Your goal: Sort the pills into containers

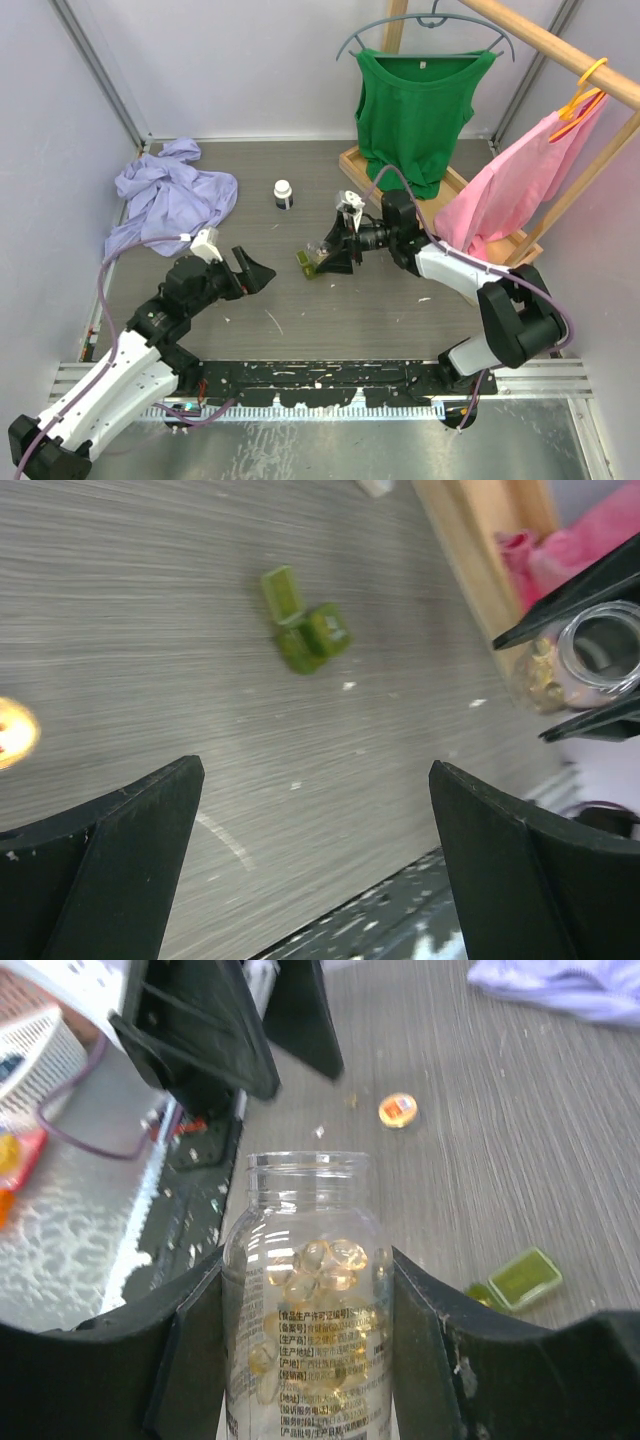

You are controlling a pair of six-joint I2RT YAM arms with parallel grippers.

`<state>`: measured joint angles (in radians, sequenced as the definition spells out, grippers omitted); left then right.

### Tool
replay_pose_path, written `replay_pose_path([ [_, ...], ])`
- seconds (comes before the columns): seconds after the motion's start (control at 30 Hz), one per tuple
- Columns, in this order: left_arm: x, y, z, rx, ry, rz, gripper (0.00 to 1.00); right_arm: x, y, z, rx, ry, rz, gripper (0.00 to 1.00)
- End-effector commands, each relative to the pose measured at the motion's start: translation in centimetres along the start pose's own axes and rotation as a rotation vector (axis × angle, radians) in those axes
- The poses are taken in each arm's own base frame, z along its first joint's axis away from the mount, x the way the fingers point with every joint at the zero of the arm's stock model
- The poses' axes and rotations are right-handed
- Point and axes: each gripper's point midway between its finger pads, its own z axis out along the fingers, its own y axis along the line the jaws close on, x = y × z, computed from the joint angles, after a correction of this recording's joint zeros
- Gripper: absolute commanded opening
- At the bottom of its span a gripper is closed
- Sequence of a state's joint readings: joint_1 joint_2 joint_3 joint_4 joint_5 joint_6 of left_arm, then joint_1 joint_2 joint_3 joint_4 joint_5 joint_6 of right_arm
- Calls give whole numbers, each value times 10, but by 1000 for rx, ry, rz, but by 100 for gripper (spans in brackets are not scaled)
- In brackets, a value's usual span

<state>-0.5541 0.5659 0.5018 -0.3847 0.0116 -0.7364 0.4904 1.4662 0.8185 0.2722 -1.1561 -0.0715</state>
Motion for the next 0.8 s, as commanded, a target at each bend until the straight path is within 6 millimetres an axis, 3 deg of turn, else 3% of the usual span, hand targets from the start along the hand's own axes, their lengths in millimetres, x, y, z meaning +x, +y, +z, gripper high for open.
replay_pose_path([
  [0.0,-38,-83,-2,397,-115,-201,98,-65,34,-12,-94,-194,-145,2],
  [0.07,-42,-83,0,395,-129,-204,98,-68,37,-15,-89,-205,-149,2],
  [0.2,-38,-56,18,233,-124,-179,99,-72,38,-20,-78,-214,-155,2],
  [0.37,-21,-49,49,191,-28,-153,84,-72,42,-21,-85,-221,-156,2],
  [0.6,-32,-72,55,297,-38,-137,76,-65,40,-20,-93,-214,-130,2],
  [0.67,-37,-55,50,179,-29,-94,76,-63,38,-20,-92,-212,-124,2],
  [0.77,-31,-1,35,-132,15,-11,76,-61,37,-19,-89,-211,-119,2],
])
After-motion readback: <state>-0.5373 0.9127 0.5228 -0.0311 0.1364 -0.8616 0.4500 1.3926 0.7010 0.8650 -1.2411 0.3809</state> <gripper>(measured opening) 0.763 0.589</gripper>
